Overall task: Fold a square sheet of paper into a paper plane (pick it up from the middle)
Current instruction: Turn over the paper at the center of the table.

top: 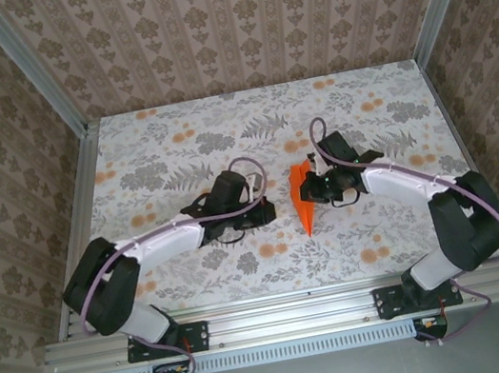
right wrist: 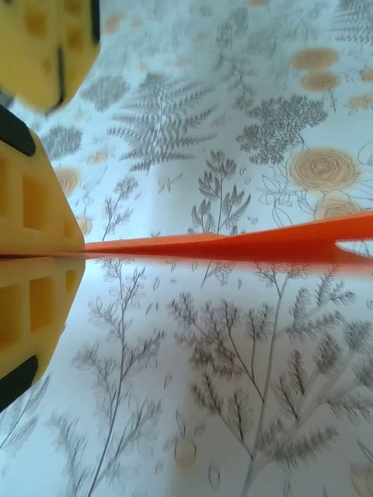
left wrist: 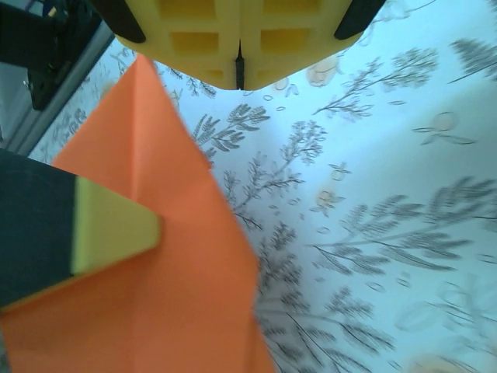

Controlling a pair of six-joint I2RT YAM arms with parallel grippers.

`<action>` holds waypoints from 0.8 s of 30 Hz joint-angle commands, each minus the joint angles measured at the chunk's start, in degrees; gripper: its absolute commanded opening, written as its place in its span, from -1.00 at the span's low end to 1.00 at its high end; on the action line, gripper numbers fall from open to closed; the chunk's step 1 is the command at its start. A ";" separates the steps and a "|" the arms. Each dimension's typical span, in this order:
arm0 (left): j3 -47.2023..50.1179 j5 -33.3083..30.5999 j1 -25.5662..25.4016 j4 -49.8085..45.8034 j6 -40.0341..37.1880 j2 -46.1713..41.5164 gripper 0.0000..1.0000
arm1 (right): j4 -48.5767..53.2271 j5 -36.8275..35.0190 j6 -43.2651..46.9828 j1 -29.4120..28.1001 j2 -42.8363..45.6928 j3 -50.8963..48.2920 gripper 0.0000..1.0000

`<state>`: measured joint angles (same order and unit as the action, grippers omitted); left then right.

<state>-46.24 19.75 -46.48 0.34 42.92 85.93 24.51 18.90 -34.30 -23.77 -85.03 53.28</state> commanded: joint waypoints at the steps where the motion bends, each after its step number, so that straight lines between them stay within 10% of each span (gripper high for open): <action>1: 2.53 -10.16 1.15 -5.67 0.95 -5.76 -0.91 | 23.40 -22.16 7.12 -4.66 1.60 9.12 -0.83; 11: 8.05 -30.51 6.53 -22.95 9.03 -22.92 -0.79 | 44.35 -51.68 3.55 -19.69 -13.82 25.16 -0.80; 24: 14.94 -35.91 9.41 -31.87 13.97 -43.30 -0.55 | 42.81 -45.33 -0.77 -32.73 -37.89 41.04 -0.66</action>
<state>-32.36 -13.34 -37.45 -27.57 55.22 45.23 66.37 -29.30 -33.47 -55.75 -121.23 91.20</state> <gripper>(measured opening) 0.223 0.168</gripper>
